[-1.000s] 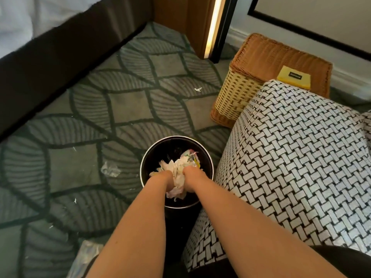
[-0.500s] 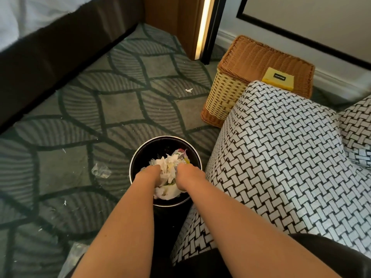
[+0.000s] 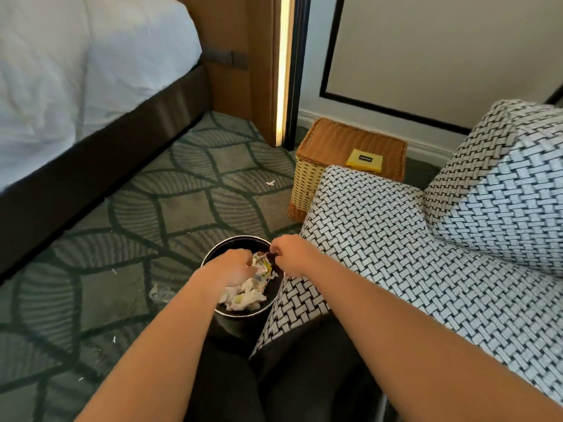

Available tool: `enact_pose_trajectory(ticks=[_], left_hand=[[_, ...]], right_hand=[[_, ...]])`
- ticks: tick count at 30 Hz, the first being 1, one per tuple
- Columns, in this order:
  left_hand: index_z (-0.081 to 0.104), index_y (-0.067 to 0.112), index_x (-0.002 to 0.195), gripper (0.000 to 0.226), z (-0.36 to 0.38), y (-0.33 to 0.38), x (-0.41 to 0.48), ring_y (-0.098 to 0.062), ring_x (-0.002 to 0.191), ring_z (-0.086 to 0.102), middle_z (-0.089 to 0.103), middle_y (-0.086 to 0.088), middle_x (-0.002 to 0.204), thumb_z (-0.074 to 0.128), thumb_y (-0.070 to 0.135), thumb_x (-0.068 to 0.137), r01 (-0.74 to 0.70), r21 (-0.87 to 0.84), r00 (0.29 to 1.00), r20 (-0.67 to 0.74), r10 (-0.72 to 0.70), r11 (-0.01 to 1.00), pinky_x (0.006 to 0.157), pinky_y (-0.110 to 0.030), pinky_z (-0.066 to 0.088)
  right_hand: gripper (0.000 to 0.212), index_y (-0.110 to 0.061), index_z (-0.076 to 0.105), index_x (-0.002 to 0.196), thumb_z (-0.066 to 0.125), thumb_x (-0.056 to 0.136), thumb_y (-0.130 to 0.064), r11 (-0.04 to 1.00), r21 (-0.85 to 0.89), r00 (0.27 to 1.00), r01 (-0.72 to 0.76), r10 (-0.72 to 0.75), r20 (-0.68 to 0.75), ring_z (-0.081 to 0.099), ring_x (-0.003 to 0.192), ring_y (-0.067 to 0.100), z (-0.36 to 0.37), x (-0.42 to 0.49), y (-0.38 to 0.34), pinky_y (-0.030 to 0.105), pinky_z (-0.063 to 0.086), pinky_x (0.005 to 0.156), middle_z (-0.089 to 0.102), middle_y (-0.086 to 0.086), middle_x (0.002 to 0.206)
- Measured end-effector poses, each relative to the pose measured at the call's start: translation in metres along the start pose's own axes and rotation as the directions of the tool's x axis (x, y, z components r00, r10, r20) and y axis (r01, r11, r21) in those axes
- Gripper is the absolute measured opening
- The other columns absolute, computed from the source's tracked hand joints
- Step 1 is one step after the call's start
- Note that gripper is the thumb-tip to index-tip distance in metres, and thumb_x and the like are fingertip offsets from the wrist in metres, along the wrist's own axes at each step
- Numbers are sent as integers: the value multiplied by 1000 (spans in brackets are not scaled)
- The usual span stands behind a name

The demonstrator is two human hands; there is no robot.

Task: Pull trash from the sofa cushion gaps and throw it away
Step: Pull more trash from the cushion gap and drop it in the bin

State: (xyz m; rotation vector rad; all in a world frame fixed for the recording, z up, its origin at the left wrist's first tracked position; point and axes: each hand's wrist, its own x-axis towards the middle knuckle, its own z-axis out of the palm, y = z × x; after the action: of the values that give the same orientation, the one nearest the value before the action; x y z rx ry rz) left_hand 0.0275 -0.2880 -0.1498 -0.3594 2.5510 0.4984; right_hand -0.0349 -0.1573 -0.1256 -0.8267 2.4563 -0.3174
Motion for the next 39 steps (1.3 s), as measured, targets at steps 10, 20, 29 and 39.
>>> enact_pose_trajectory(ticks=[10, 20, 29, 39], left_hand=[[55, 25, 109, 22, -55, 150, -97, -14, 99, 55, 59, 1, 117, 44, 36, 93, -376, -64, 924, -100, 369, 924, 86, -32, 46], [55, 26, 111, 22, 24, 302, -181, -9, 106, 55, 57, 6, 122, 45, 37, 94, -666, -45, 728, 179, 662, 744, 97, -34, 44], [52, 21, 116, 31, 154, 353, -187, -12, 109, 54, 52, 6, 123, 43, 41, 94, -713, -44, 632, 393, 668, 700, 97, -34, 44], [37, 17, 136, 50, 236, 365, -169, -12, 140, 17, 21, 1, 152, 49, 36, 92, -740, -10, 669, 83, 739, 672, 110, -26, 16]], right_hand=[[31, -15, 54, 123, 48, 93, -16, 991, 127, 989, -35, 53, -141, 50, 115, 21, -71, -153, 74, 32, 40, 96, 53, 5, 128], [32, -16, 51, 126, 48, 95, -20, 908, 320, 893, -271, 361, -270, 55, 111, 15, -29, -356, 198, 23, 42, 95, 54, 2, 129], [39, -17, 44, 134, 45, 96, -24, 645, 421, 580, -637, 762, -289, 37, 131, 18, 106, -481, 266, 29, 31, 107, 38, 0, 143], [47, -3, 38, 135, 39, 91, -20, 501, 387, 252, -774, 804, -538, 48, 121, 28, 170, -484, 278, 42, 31, 106, 49, 14, 133]])
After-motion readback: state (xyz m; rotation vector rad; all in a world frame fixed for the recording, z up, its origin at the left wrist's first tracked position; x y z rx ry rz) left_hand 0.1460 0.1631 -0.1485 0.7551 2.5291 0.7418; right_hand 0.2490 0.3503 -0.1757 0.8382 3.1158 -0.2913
